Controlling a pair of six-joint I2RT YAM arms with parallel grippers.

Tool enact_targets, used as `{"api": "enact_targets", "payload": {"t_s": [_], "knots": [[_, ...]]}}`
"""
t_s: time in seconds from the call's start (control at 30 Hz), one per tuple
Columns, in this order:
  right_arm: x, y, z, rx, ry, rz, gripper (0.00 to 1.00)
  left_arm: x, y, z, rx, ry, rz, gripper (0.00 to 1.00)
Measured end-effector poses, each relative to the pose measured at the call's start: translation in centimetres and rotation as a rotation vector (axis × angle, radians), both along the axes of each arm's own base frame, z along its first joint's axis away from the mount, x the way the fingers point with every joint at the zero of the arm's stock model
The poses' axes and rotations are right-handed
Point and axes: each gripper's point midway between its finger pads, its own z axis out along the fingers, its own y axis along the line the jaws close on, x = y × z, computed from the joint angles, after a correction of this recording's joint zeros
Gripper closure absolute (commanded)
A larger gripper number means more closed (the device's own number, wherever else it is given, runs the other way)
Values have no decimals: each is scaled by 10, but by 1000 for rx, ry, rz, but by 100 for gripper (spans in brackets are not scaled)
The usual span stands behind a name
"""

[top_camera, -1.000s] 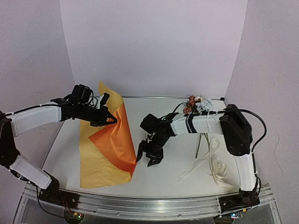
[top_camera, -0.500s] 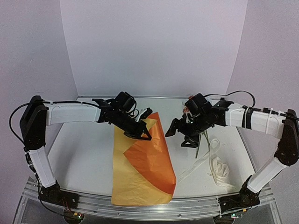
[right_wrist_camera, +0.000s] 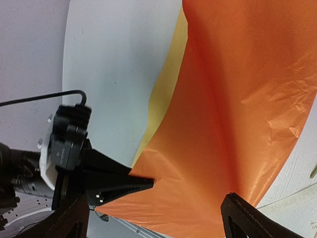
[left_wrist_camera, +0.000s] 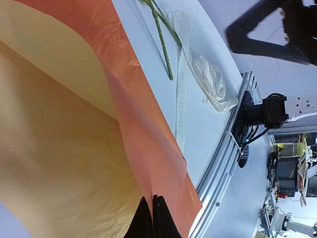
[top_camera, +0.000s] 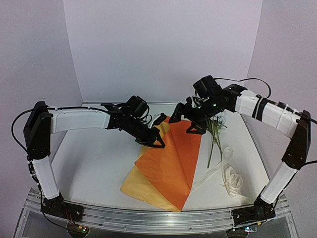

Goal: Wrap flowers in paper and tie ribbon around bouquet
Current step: Pass from the left arm to the right

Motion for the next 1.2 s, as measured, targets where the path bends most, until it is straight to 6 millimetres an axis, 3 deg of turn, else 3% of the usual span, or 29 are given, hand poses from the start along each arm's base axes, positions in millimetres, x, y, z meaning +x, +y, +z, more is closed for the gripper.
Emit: {"api": "enact_targets", "payload": {"t_s": [0.27, 0.57, 0.93, 1.07, 1.2], "knots": [[8, 12, -45, -41, 186, -47, 9, -12, -6, -5, 34, -41, -23, 100], [-1, 9, -53, -51, 279, -96, 10, -19, -12, -8, 60, -110, -55, 100], [-2, 11, -57, -16, 375, -160, 12, -13, -9, -14, 75, -166, -28, 100], [11, 12, -59, 31, 407, -227, 12, -14, -2, -12, 65, -198, -20, 100], [32, 15, -61, 86, 396, -277, 11, -28, -6, -8, 45, -227, -68, 100]]}}
